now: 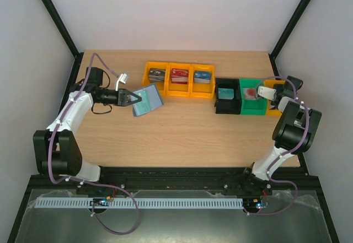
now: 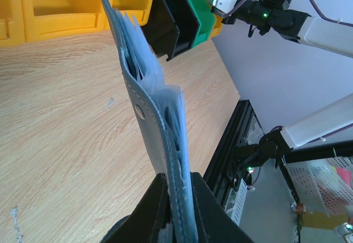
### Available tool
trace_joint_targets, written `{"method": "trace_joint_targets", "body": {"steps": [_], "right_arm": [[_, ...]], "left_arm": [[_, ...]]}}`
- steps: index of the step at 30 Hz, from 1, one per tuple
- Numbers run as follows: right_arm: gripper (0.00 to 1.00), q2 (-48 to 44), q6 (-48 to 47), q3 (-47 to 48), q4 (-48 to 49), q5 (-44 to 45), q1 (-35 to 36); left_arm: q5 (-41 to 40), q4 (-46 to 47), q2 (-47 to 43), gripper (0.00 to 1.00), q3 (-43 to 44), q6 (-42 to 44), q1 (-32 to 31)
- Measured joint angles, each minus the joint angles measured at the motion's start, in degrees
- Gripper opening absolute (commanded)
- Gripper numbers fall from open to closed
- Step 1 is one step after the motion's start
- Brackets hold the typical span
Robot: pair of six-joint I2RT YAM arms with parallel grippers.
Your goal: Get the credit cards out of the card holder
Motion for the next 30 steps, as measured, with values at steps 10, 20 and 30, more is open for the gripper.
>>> {"method": "trace_joint_targets", "body": {"steps": [10,20,30], "right_arm": [[0.18,4.50,1.84,3.37,1.14,0.33,1.53],[0.51,4.70,5.01,4.17,5.29,1.11,2.54],[0.78,0.28,10.34,0.20,6.08,-0.11,0.26]], "left_arm": [[-0.02,0.00,0.07,0.02,0.13,0.00,0.00],[-0.26,0.00,0.09,0.02,0.20,0.00,0.00],[-0.22,0.00,-0.22,0.02,0.20,0.02,0.00]]}}
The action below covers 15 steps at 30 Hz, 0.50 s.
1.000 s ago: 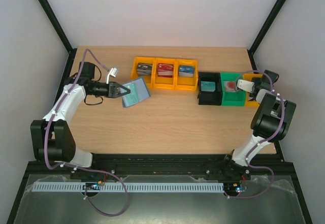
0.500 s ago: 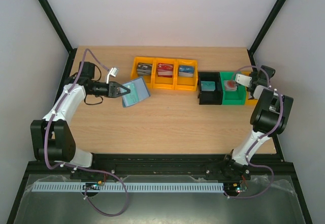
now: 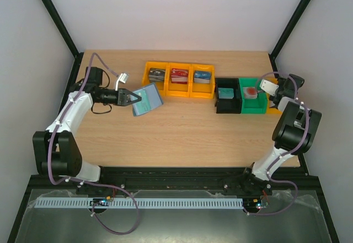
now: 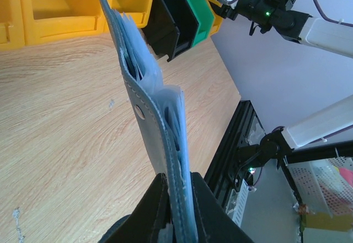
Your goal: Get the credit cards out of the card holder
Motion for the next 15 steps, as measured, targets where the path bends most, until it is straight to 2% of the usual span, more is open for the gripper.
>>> {"method": "trace_joint_targets", "body": {"steps": [4,7,15], "right_arm": [[0.84,-1.81,4.46,-1.05,0.59,-1.20,-1.01],[0.89,-3.67,12.07,-2.01,2.95,-2.40,-1.22],[0.90,-12.04,48.68,-2.25,11.15,-5.64,-0.55]], "left_arm": [[0.02,-0.02,-1.18,0.02,0.00,-0.02,0.02],[0.26,-0.02,-2.43,0.02,0.00,-0.02,0.04],[1.51,0.07,-4.57,0.02,-0.02,-0.28,0.04]]}}
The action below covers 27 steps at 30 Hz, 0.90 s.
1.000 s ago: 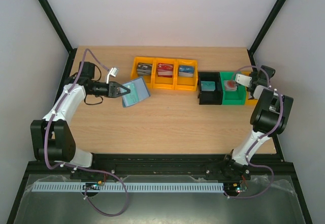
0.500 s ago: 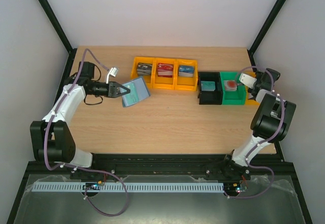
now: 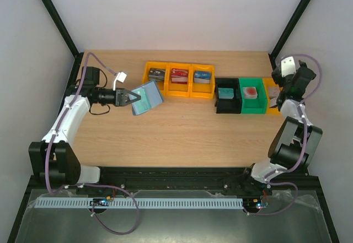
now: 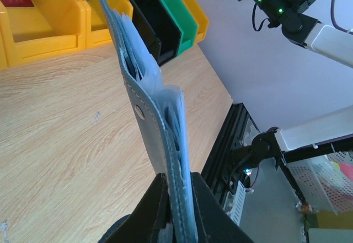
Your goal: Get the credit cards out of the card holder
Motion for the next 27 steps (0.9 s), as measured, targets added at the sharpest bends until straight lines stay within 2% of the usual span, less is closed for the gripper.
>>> {"method": "trace_joint_targets", "body": {"steps": [4,8,12,17,19,21,25,27], "right_arm": [[0.89,-4.72,16.70,-0.09,2.86,0.07,3.32],[0.88,-8.37,33.31,-0.09,3.58,0.68,10.56],[0.94,-10.38,47.82,-0.07,3.10,-0.92,21.09],[0.93,-9.46,55.67,2.45,-1.25,-12.90,39.43],[0.90,-8.52,55.89,4.81,-4.42,-18.82,46.66],[0.80,-7.96,56.00,6.88,-6.69,-24.41,51.84],[0.61,-7.43,58.51,9.99,-8.92,-32.68,57.99],[0.57,-6.84,59.69,11.26,-10.10,-34.88,60.33]], "left_arm": [[0.90,0.96,-2.10,0.02,-1.11,-0.61,0.00],[1.33,1.20,-3.67,0.02,-2.29,-0.35,-0.22],[1.40,0.76,-4.22,0.02,-2.32,1.73,-1.07],[1.92,-1.42,-5.11,0.02,-2.34,5.79,-1.75],[2.14,-2.89,-5.35,0.02,-2.34,7.91,-1.92],[2.21,-4.02,-5.46,0.02,-2.32,9.49,-1.95],[2.19,-5.60,-5.51,0.02,-2.25,11.61,-1.95],[2.21,-6.01,-5.51,0.02,-2.25,12.20,-1.95]]}}
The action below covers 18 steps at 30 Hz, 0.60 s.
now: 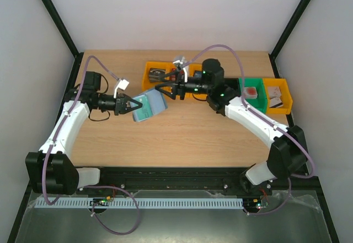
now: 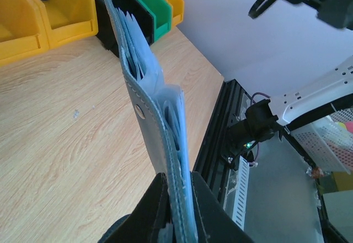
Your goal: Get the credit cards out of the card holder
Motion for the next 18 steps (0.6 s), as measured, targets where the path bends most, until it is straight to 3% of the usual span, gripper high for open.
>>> {"method": "trace_joint_targets", "body": {"steps": [6,18], "right_arm": [[0.37,3.87,2.71,1.11,-4.96,-3.48,4.57],[0.25,8.44,6.08,0.11,-8.41,-5.35,6.45]], "left_arm": [[0.00,-0.52,-0.02,0.02,0.00,0.63,0.00],[1.25,-1.42,-0.04,0.02,0.00,1.99,0.00]]}}
